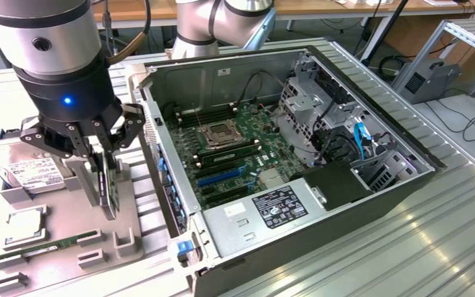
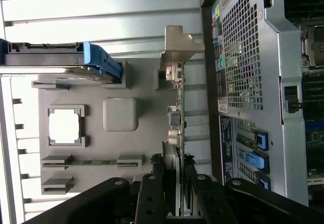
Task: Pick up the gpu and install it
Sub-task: 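Pick up the gpu and move the gpu toward the slot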
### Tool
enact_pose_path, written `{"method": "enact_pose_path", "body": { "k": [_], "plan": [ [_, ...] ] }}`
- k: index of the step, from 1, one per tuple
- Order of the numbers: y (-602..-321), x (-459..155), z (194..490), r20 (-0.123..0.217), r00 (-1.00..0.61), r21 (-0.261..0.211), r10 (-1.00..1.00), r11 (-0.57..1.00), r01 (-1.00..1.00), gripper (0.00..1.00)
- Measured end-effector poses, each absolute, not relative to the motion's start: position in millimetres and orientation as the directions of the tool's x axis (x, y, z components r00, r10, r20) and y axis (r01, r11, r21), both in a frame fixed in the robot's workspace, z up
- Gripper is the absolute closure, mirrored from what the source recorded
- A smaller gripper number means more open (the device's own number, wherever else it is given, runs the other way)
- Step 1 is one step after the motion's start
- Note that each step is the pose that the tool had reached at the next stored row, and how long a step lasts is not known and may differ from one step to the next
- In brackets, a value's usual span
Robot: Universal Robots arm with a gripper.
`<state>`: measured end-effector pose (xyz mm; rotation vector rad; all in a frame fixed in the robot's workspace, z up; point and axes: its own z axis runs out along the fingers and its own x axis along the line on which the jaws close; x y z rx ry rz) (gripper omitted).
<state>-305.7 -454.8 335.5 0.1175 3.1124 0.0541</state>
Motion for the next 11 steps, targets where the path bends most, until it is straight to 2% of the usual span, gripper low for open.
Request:
{"method": "enact_pose_path", "body": {
  "k": [11],
  "plan": [
    [-454.8, -305.7, 338.2, -0.025, -0.997, 0.036, 0.076, 0.997, 0.075, 0.74]
  ]
}}
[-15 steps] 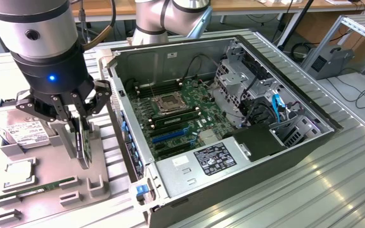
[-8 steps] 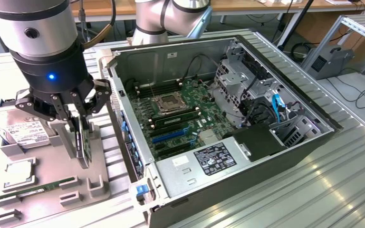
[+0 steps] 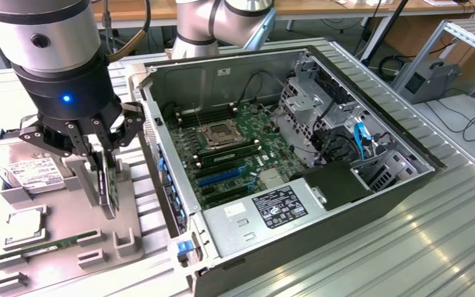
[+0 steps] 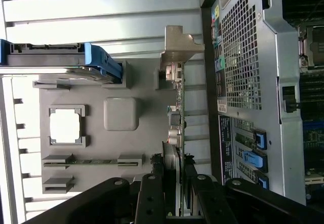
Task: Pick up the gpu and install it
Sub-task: 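Pick up the gpu and move the gpu toward the slot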
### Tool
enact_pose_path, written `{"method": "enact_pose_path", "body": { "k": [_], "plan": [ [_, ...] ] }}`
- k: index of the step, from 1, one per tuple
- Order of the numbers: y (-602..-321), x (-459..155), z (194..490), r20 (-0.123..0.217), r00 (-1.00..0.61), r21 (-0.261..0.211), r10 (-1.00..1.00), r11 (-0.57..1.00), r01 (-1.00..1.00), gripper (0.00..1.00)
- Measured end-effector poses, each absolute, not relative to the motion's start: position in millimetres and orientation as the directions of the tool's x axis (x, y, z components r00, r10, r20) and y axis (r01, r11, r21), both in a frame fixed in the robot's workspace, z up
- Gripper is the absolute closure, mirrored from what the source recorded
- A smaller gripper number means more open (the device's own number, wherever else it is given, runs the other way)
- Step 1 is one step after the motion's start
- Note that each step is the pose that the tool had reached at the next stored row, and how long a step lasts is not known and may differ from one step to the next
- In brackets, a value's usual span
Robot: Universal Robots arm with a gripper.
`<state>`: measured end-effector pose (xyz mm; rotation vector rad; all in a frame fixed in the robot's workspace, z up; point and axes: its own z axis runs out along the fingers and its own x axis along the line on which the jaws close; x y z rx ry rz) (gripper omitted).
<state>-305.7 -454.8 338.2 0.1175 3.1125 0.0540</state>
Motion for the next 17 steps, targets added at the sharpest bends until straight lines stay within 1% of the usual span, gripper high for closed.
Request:
{"method": "enact_pose_path", "body": {
  "k": [17],
  "plan": [
    [-454.7, -305.6, 344.7, -0.025, -0.997, 0.036, 0.076, 0.997, 0.075, 0.74]
  ]
}}
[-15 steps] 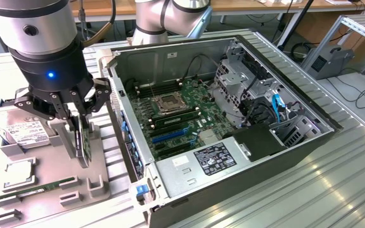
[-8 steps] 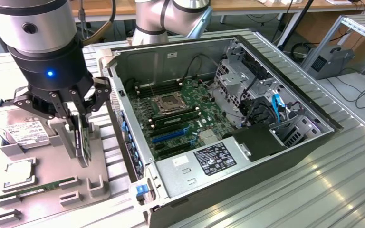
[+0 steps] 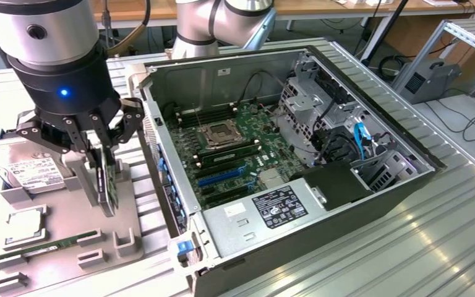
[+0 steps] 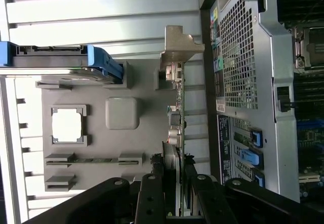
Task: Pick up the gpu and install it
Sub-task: 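Pick up the gpu and move the gpu toward the slot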
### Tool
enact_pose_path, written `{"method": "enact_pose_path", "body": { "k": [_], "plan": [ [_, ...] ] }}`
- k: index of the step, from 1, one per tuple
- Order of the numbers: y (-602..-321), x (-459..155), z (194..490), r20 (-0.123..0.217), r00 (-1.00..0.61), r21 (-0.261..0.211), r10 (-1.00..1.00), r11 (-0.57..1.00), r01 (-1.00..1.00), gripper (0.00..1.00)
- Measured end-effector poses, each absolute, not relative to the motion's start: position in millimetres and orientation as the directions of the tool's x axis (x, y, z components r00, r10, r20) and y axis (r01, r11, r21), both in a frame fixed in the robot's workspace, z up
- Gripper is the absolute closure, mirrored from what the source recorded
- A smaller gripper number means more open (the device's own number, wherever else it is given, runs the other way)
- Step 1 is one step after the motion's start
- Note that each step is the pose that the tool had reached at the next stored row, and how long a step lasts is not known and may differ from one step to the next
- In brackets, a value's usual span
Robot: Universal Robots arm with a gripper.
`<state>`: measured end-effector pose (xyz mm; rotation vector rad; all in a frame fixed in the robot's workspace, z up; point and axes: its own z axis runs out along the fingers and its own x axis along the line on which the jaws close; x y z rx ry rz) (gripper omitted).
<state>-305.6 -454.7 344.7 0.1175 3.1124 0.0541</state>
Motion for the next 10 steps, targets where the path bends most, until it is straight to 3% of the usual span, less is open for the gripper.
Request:
{"method": "enact_pose_path", "body": {
  "k": [10],
  "plan": [
    [-454.8, -305.6, 348.1, -0.025, -0.997, 0.036, 0.076, 0.997, 0.075, 0.74]
  ]
}}
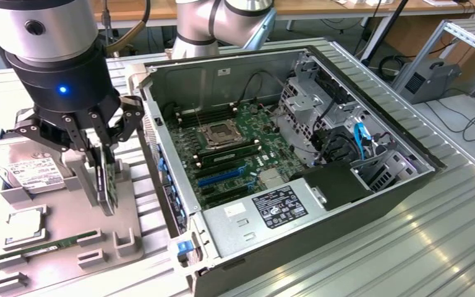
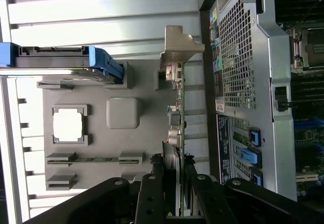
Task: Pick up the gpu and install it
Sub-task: 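Pick up the gpu and move the gpu toward the slot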
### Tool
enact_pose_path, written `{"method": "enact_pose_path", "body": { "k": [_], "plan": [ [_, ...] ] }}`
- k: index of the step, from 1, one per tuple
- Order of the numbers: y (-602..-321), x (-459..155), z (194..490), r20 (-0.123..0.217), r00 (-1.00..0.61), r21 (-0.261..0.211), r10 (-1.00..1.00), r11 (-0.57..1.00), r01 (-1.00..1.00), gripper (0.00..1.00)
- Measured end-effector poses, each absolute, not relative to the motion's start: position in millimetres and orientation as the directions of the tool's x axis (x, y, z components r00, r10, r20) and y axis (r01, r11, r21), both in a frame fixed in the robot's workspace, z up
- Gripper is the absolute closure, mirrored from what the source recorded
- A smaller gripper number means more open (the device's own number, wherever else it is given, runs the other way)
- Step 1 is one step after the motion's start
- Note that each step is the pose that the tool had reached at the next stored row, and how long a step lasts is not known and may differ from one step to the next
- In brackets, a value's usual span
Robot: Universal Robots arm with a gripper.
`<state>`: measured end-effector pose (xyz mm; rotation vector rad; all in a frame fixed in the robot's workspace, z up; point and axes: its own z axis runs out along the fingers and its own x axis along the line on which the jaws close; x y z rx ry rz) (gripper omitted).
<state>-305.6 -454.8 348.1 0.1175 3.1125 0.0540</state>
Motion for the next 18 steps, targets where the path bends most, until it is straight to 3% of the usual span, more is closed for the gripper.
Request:
{"method": "enact_pose_path", "body": {
  "k": [18],
  "plan": [
    [-454.8, -305.7, 354.2, -0.025, -0.997, 0.036, 0.076, 0.997, 0.075, 0.74]
  ]
}}
